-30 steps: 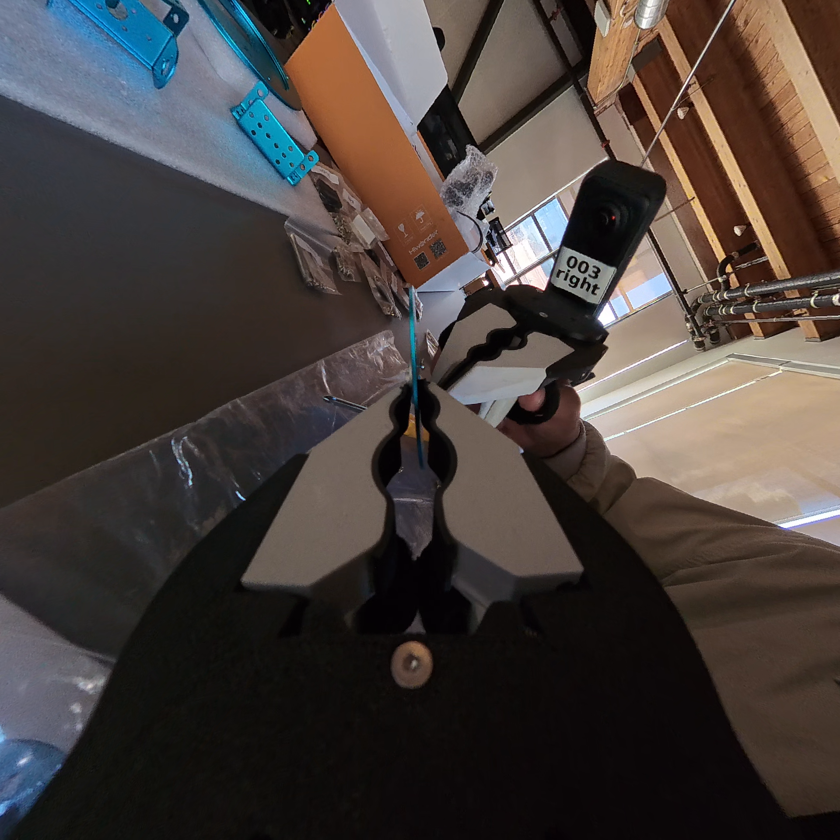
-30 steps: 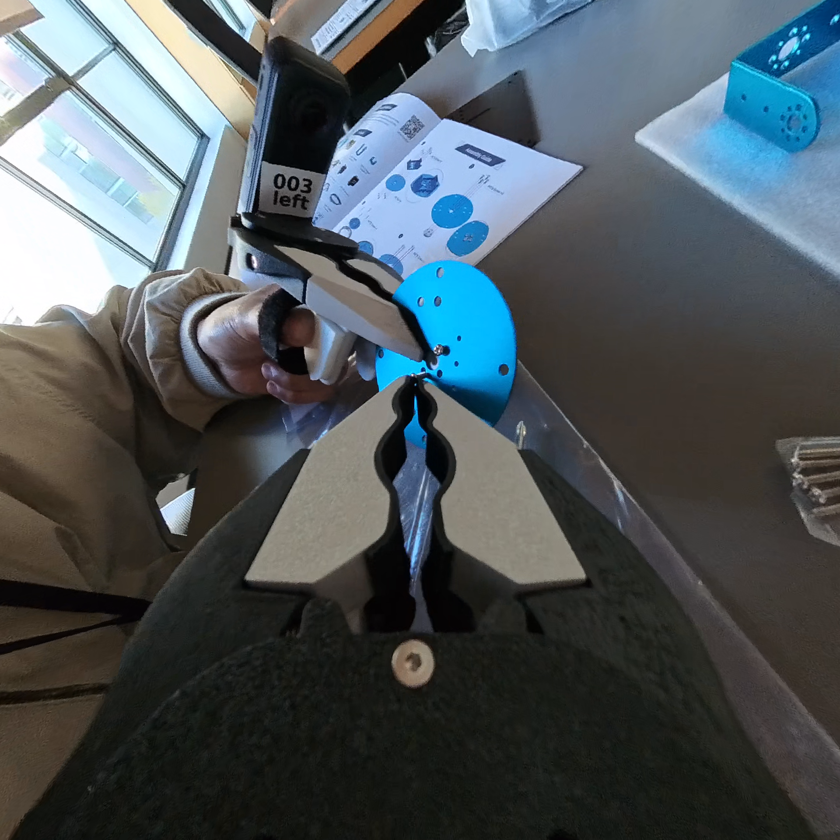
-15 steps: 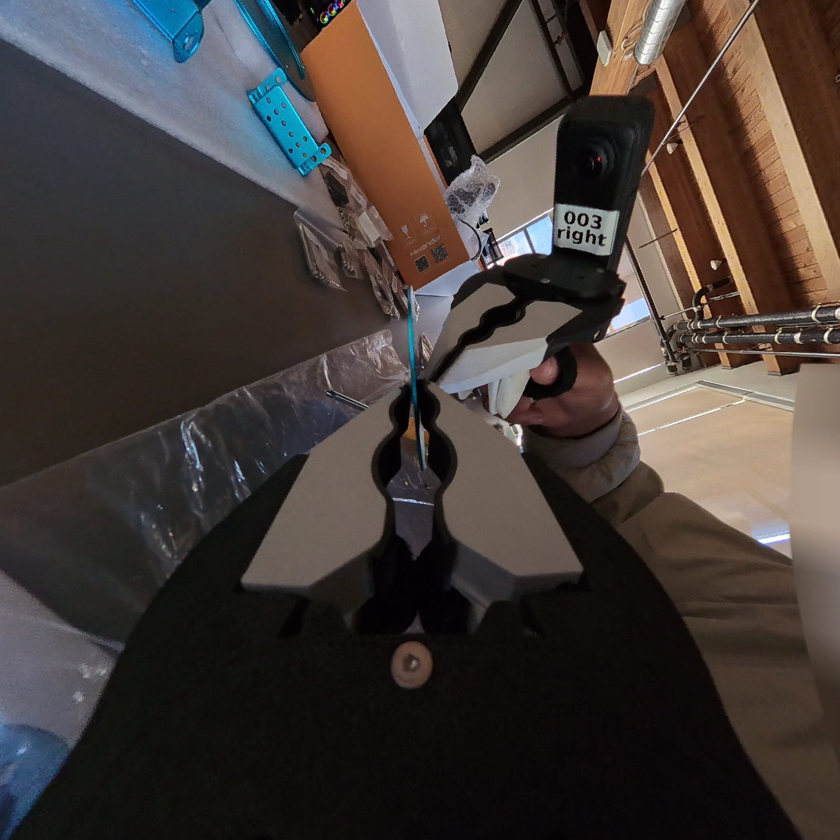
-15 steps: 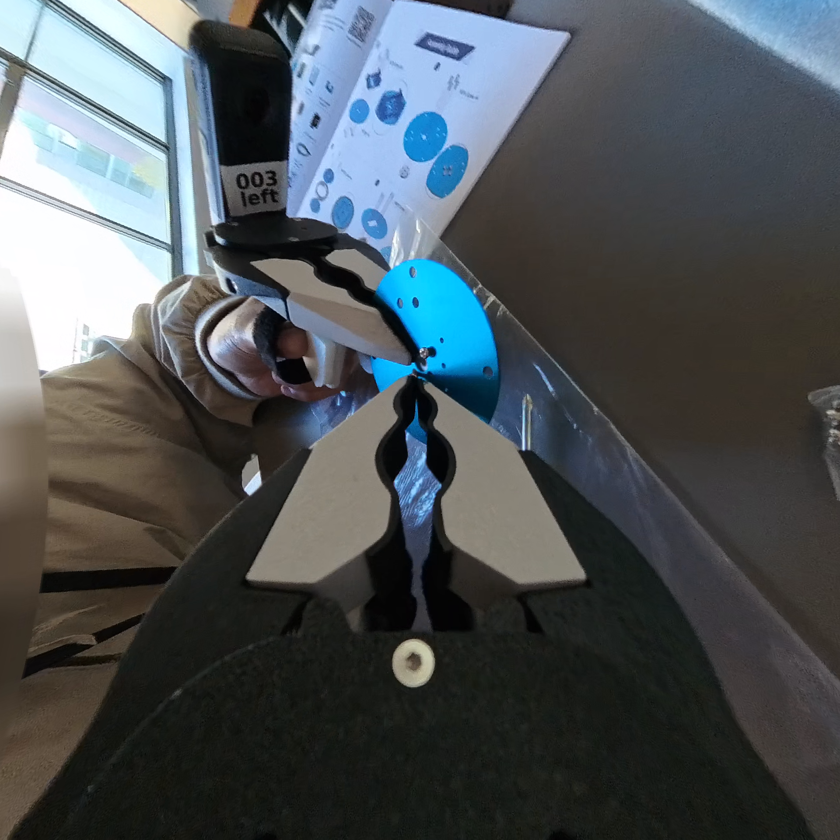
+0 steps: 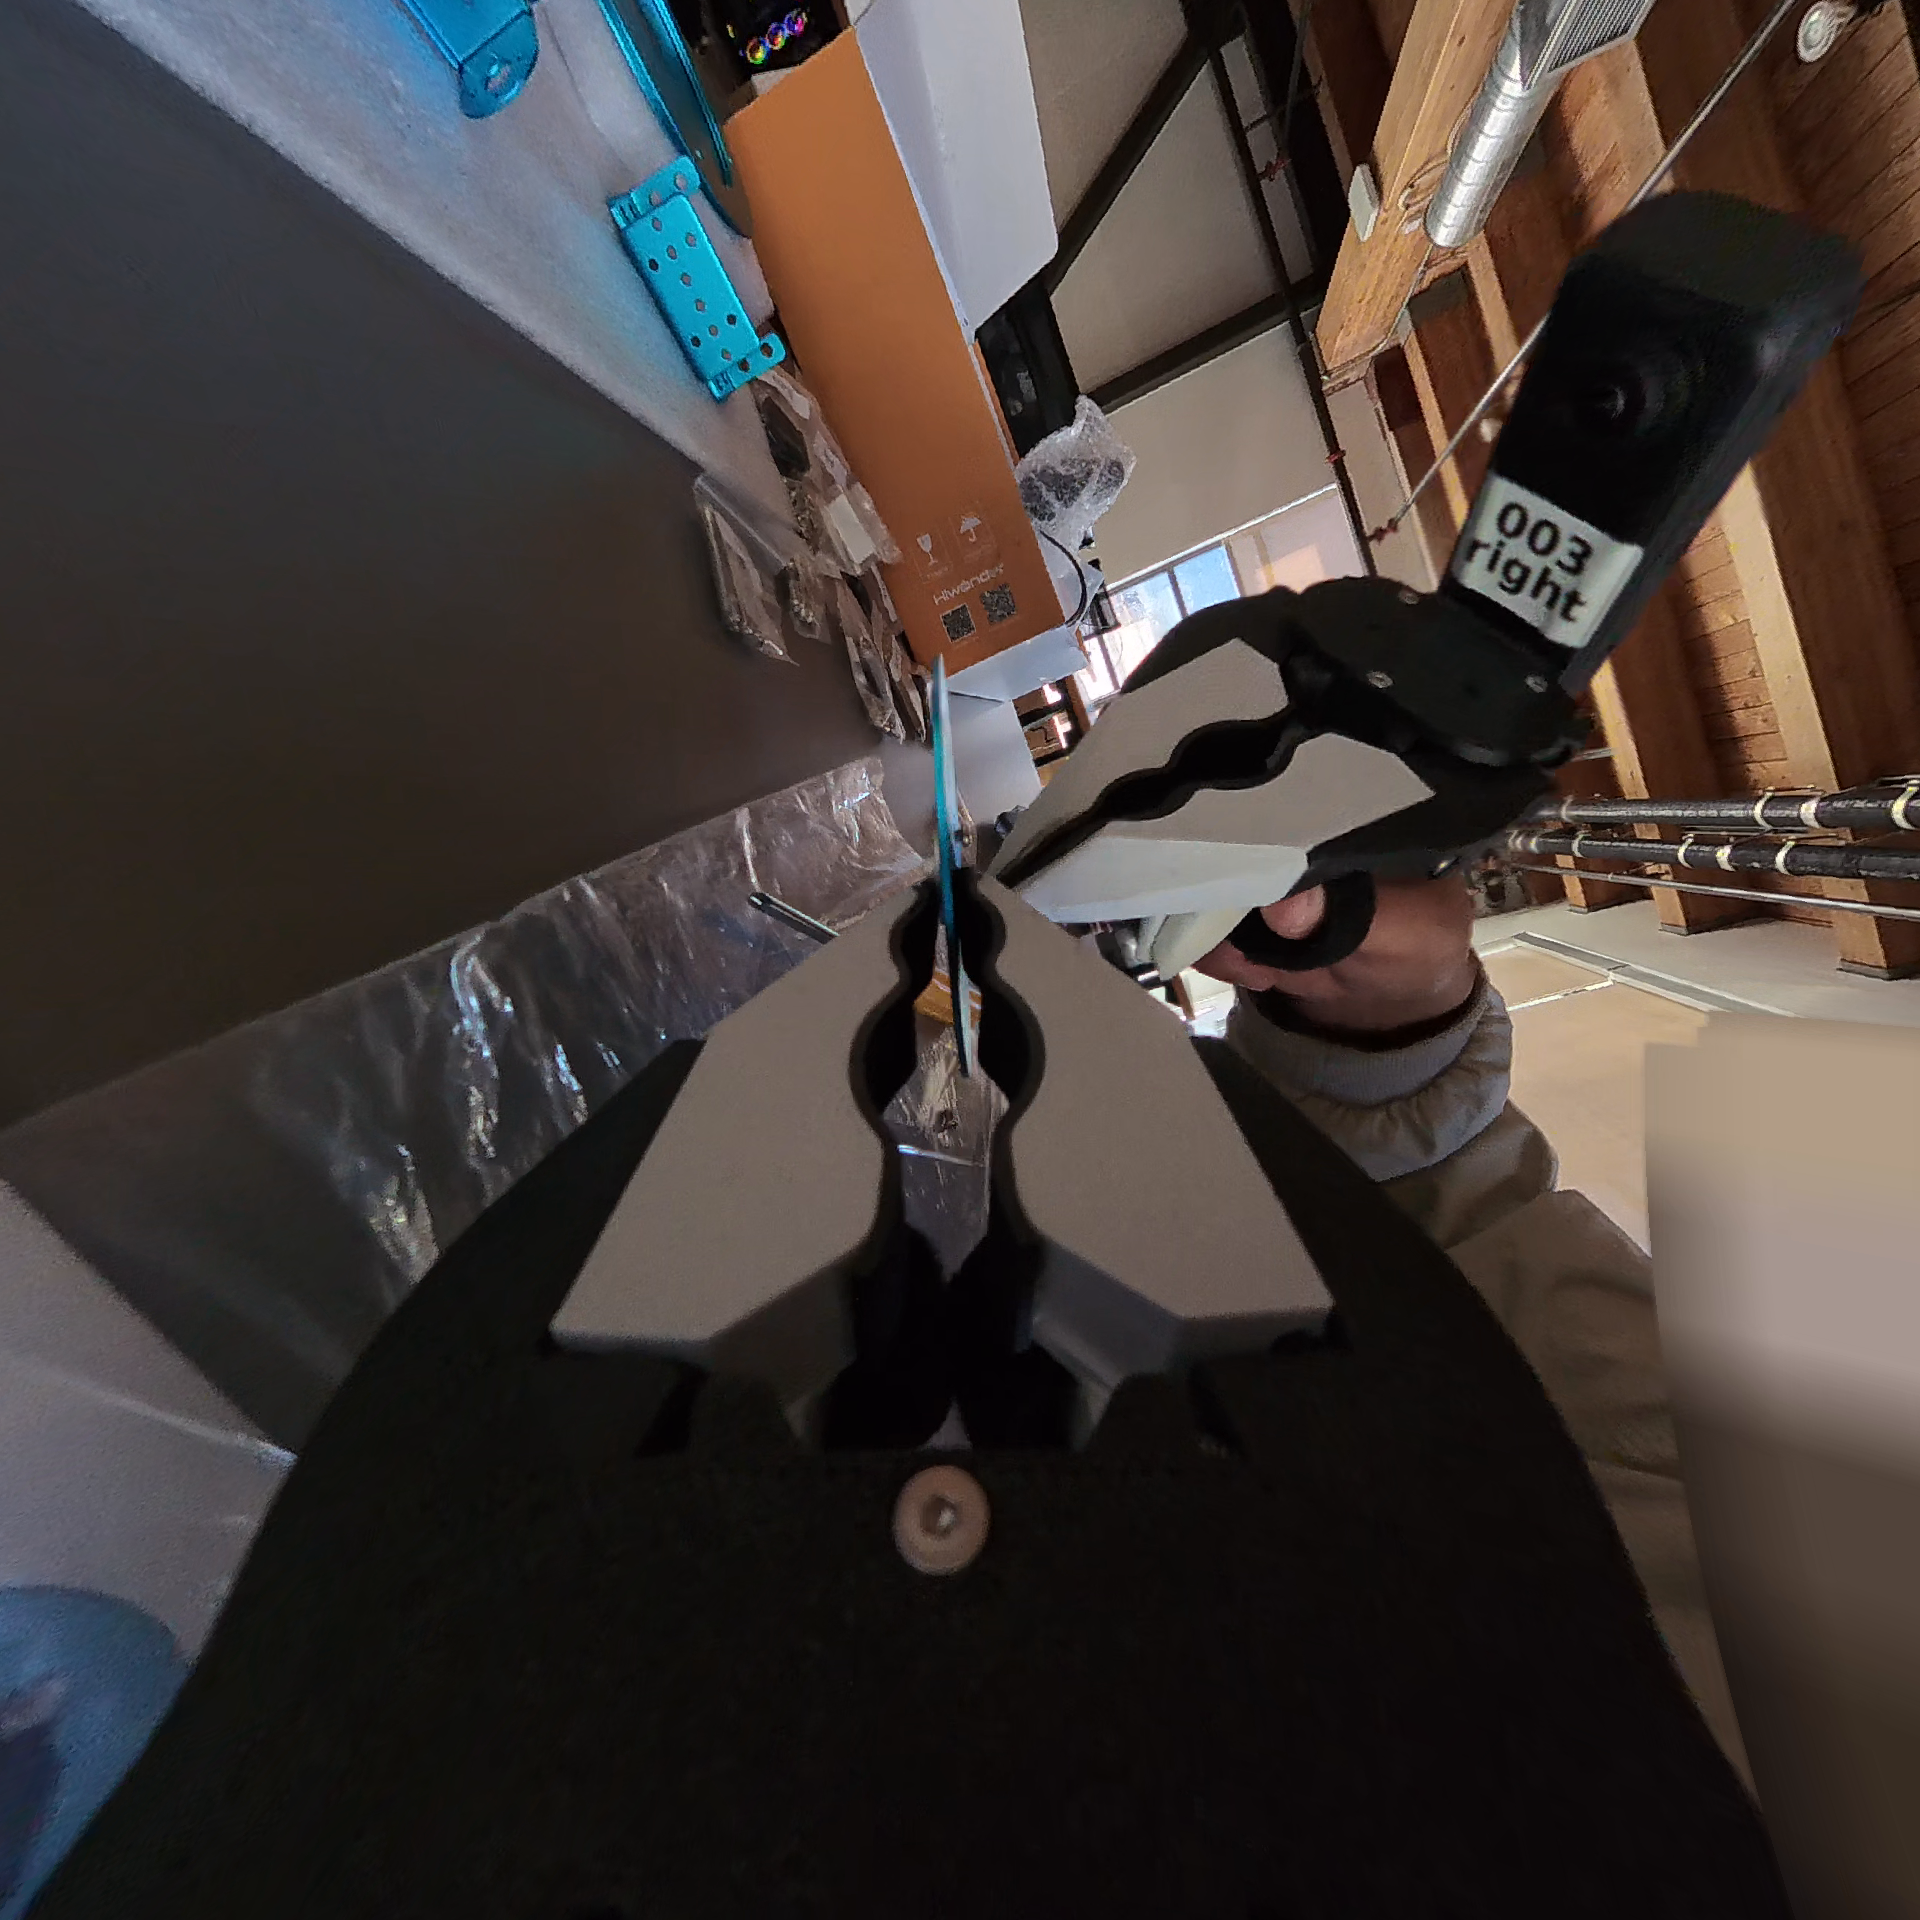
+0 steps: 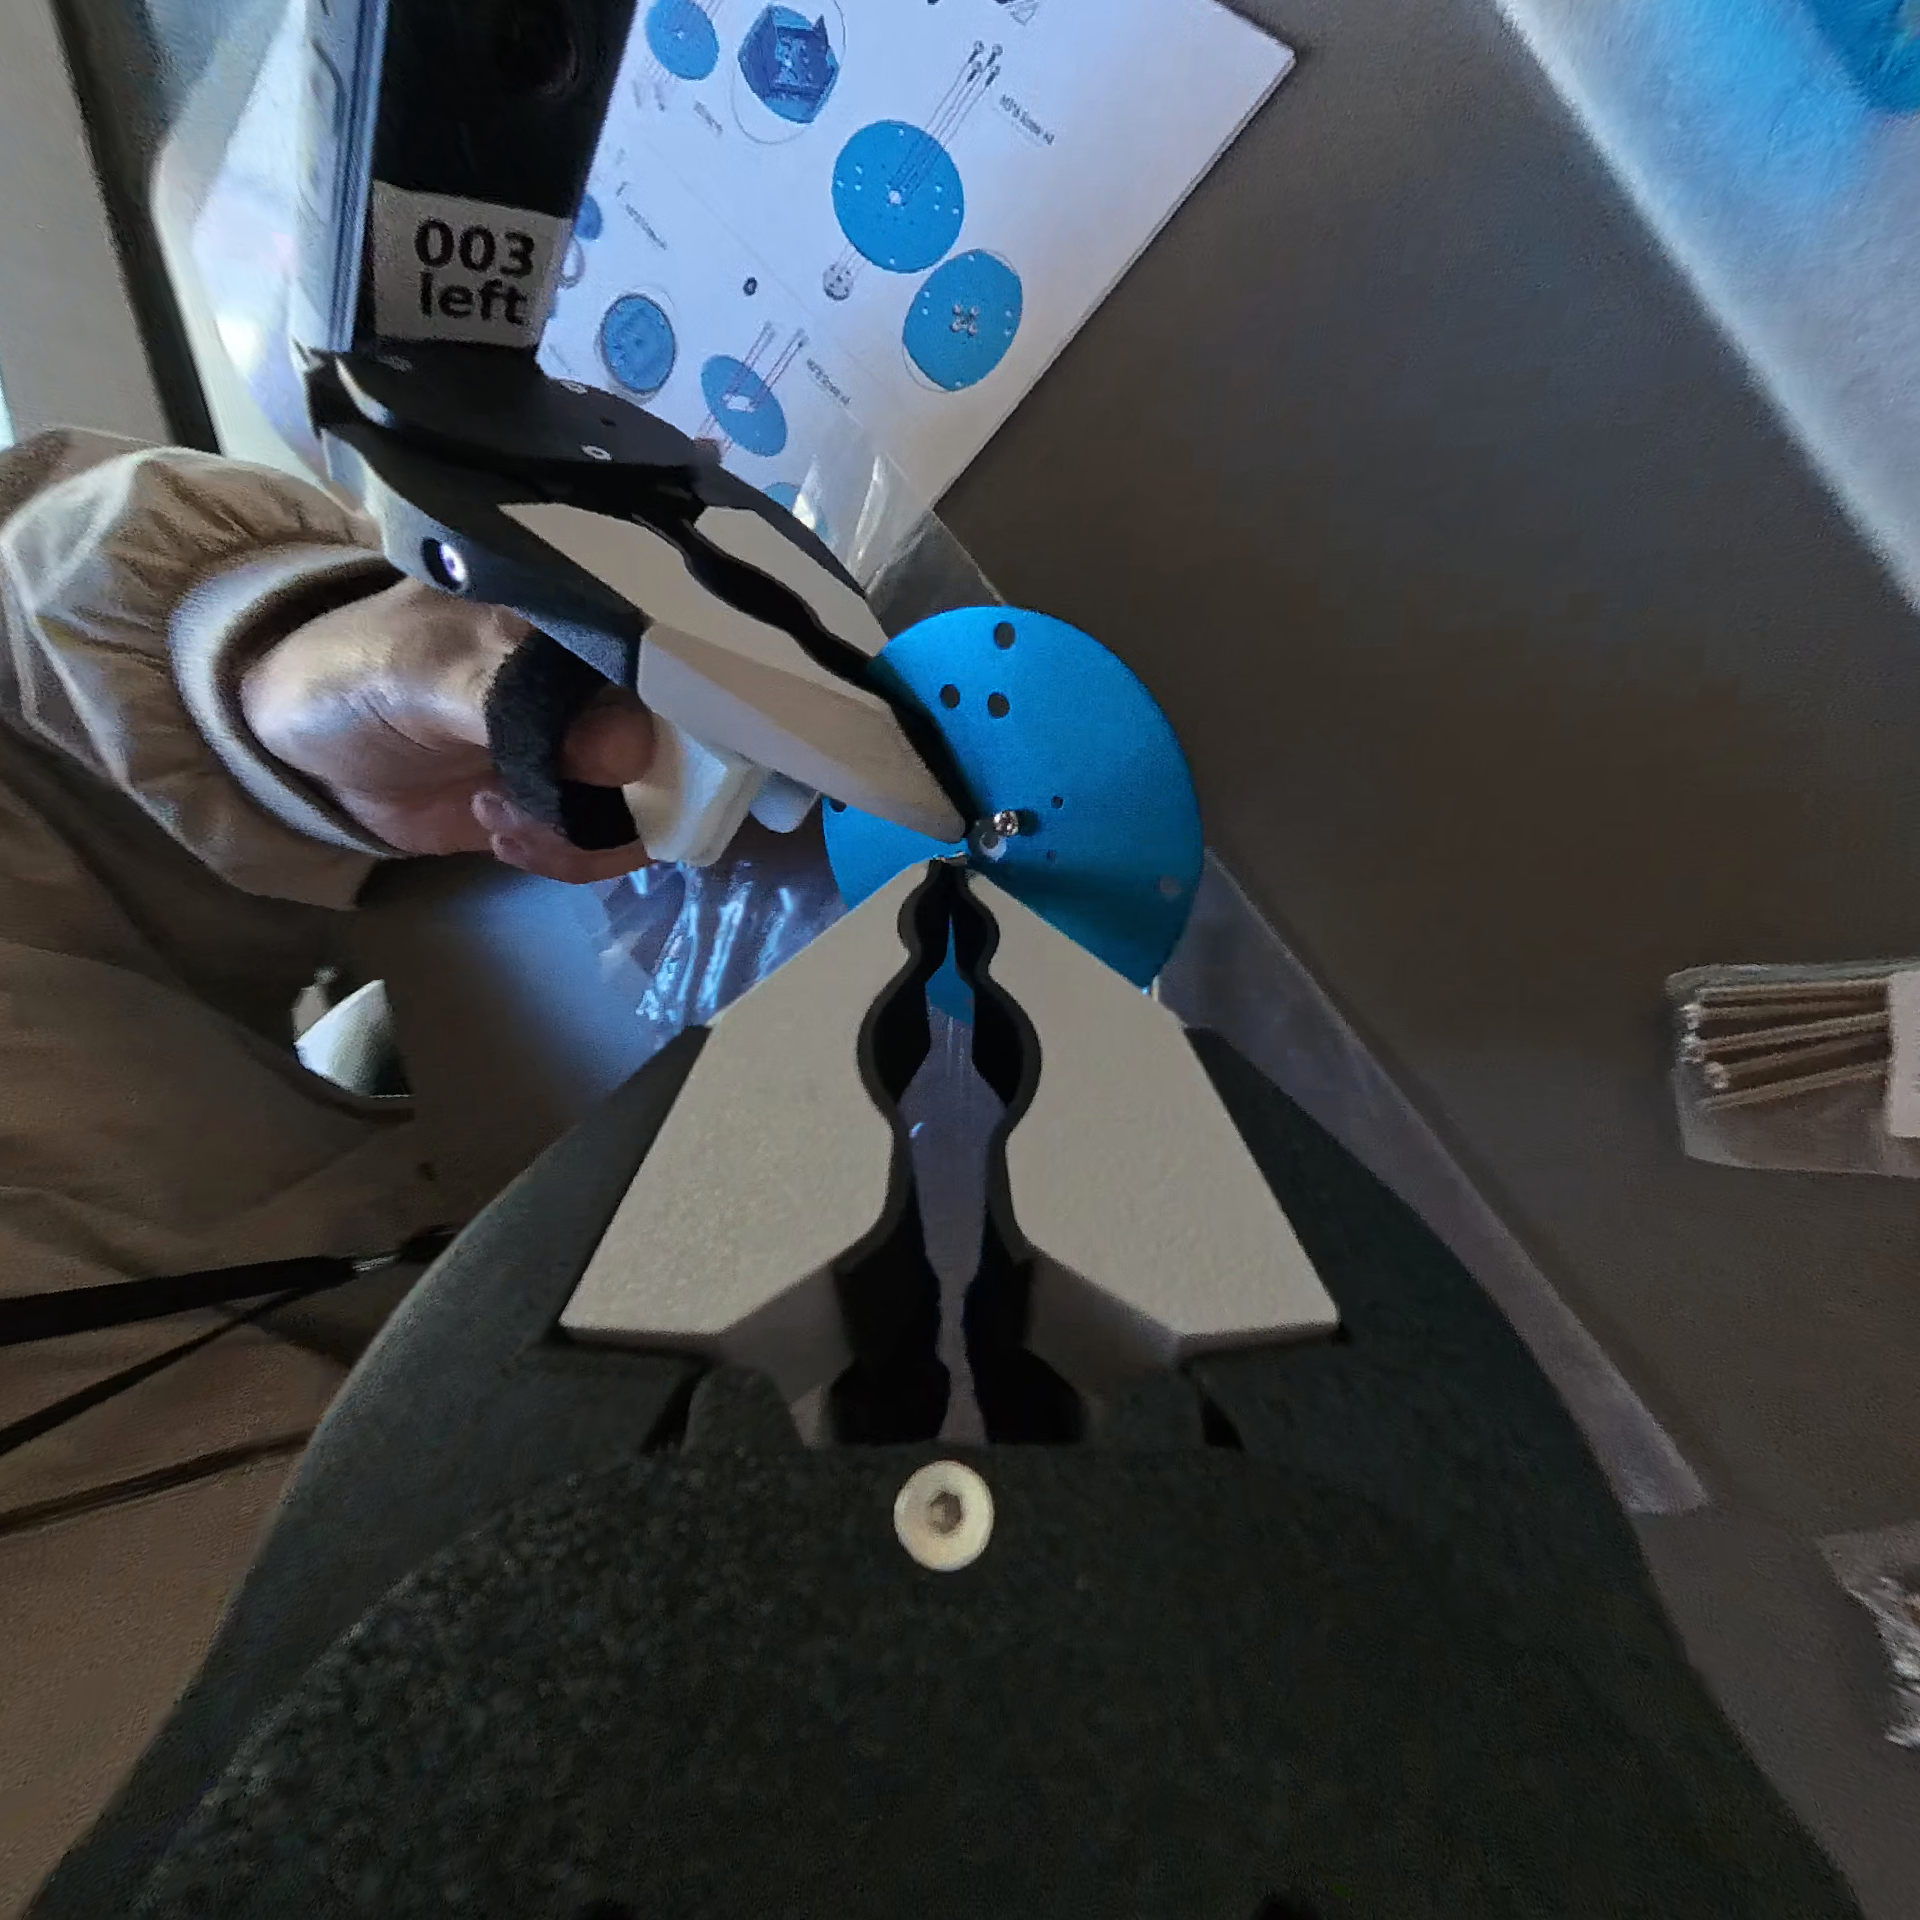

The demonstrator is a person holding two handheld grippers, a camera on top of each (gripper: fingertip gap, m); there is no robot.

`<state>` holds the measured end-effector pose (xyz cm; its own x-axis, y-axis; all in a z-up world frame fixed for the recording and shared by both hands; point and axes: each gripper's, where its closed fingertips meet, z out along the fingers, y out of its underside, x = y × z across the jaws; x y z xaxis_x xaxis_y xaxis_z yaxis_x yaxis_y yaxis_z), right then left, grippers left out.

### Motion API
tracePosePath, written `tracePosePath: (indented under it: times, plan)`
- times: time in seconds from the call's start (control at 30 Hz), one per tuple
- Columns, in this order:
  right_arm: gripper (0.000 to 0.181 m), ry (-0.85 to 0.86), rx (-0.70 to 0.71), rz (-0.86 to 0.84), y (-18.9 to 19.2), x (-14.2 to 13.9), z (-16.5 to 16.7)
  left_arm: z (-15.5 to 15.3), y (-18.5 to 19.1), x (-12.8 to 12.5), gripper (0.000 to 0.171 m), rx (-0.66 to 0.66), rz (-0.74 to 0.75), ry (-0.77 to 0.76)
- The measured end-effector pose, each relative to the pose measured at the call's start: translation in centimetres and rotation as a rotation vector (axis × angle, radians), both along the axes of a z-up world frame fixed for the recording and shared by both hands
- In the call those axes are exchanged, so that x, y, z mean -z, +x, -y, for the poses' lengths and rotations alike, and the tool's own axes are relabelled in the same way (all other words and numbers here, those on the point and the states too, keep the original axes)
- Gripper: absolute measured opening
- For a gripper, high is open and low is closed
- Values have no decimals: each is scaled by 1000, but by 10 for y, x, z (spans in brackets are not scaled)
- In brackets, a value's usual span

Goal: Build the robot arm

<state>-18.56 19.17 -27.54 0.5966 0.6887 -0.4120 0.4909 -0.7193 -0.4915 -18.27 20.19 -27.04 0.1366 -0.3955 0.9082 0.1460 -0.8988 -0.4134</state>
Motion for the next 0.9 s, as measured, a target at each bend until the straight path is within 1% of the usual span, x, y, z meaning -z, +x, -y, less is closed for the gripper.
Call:
tracePosePath:
  times: [0.1, 0.3, 0.37, 0.43, 0.5, 0.53, 0.6, 0.63, 0.73, 0.83, 0.9]
  plan:
    - [0, 89, -9, 50, 2, -2, -7, 0, 0, -1, 3, 4, 22, -24]
    - [0, 96, -17, 56, 1, -1, -7, -1, -1, -1, 3, 4, 37, -44]
    - [0, 132, -45, 23, -2, -8, -7, 0, -1, -2, 3, 6, 45, -54]
    - [0, 217, -74, -21, 1, -23, -6, -2, -2, -3, 3, 2, 44, -47]
    - [0, 323, -122, -84, 7, -37, 3, -3, -4, -6, 3, -2, 39, -25]
    - [2, 363, -153, -103, 12, -38, 12, -4, -6, -8, 3, -3, 37, -13]
    - [12, 433, -209, -121, 23, -27, 30, -5, -8, -14, 3, 0, 42, 8]
    - [15, 467, -229, -127, 29, -18, 39, -5, -10, -19, 3, 0, 41, 31]
    - [20, 539, -233, -73, 49, 14, 52, 1, -14, -31, 3, -1, -3, 142]
    - [21, 500, -207, -76, 57, 27, 60, 30, -14, -34, 3, 36, -72, 255]
    - [26, 418, -253, -4, 59, 34, 67, 47, -17, -32, 3, 21, -129, 341]
